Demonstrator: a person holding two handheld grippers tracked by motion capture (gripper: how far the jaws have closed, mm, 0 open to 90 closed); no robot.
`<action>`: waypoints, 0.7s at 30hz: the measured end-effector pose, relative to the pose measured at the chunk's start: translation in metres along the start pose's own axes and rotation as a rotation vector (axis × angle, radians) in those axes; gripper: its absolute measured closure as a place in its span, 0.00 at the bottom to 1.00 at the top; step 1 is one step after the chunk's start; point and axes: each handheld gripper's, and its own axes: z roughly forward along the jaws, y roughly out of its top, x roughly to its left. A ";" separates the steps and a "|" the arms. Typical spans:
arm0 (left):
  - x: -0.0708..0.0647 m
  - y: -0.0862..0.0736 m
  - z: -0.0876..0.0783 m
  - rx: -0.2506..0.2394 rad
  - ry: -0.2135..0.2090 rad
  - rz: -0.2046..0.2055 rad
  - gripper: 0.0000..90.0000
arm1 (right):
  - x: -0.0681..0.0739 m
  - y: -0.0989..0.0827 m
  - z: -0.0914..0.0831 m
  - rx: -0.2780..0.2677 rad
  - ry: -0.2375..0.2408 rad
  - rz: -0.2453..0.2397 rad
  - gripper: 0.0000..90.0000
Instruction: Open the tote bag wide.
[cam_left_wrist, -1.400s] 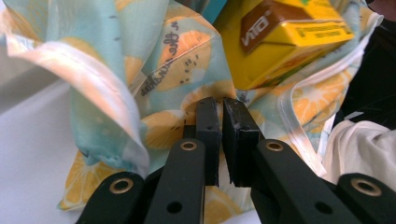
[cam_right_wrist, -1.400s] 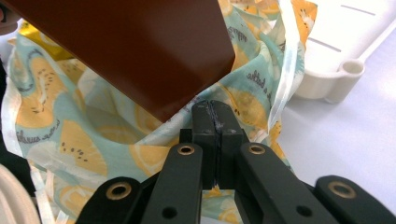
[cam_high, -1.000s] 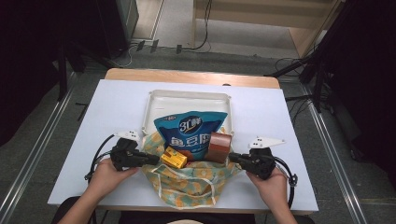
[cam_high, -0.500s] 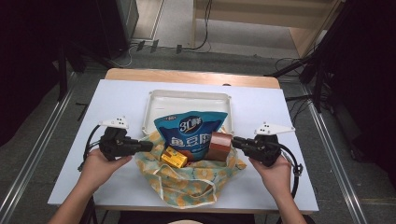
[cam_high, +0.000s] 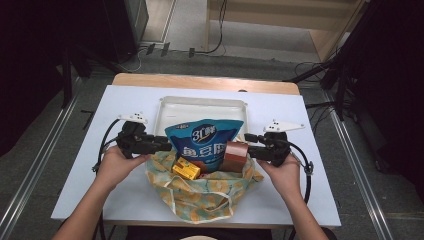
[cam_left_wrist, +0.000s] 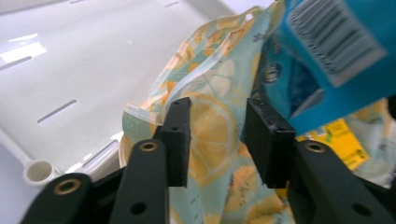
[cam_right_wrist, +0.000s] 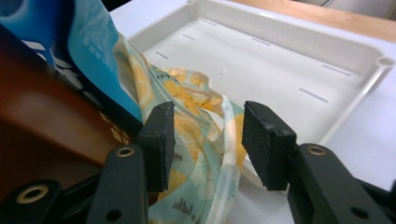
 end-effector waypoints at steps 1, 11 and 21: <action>0.002 0.000 0.003 0.009 0.004 -0.004 0.64 | 0.000 -0.001 0.002 0.010 -0.003 0.003 0.60; 0.013 -0.009 0.028 0.086 -0.016 -0.039 0.90 | -0.004 -0.016 0.022 0.129 0.040 0.043 0.96; 0.015 -0.015 0.039 0.136 0.029 -0.014 1.00 | -0.005 -0.022 0.024 0.173 0.025 0.044 1.00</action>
